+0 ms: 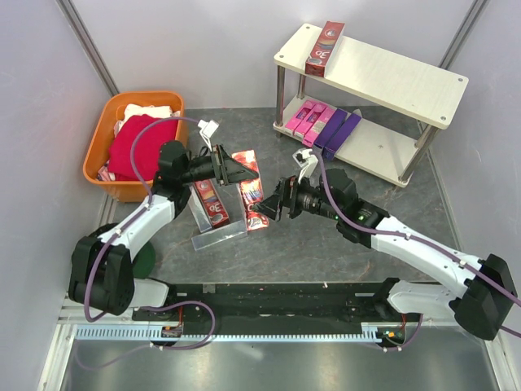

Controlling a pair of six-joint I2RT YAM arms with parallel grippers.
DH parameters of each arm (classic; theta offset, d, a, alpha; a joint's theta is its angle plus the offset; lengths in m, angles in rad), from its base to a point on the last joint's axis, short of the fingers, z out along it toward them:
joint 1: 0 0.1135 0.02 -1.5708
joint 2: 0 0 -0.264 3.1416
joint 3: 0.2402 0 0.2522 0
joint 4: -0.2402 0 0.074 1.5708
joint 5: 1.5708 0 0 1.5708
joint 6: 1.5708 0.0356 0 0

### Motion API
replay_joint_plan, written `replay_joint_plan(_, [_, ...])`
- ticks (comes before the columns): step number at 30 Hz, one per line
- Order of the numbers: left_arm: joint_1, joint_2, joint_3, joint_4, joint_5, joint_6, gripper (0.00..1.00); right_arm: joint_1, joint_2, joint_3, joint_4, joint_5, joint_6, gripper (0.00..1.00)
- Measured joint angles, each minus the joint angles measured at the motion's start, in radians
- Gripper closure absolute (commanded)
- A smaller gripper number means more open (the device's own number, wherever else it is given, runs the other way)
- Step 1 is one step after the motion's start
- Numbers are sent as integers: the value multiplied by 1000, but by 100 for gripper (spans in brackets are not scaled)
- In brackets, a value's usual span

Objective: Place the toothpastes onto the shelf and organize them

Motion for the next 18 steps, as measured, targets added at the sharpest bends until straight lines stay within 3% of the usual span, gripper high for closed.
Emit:
replay_joint_plan(4, [-5,0,-13,173,89,-108,60,2,24,-20,115,-126,21,16])
replay_joint_plan(8, [-21,2,-13,309,131,-195,60,2,57,-35,199,-190,45,37])
replay_joint_plan(15, [-35,50,-14,587,186,-365,59,6,55,-94,367,-264,104,61])
replay_joint_plan(17, [-38,66,-14,643,187,-404,52,6,45,-103,379,-264,112,63])
replay_joint_plan(18, [-40,72,-14,664,187,-420,41,6,39,-105,378,-262,113,63])
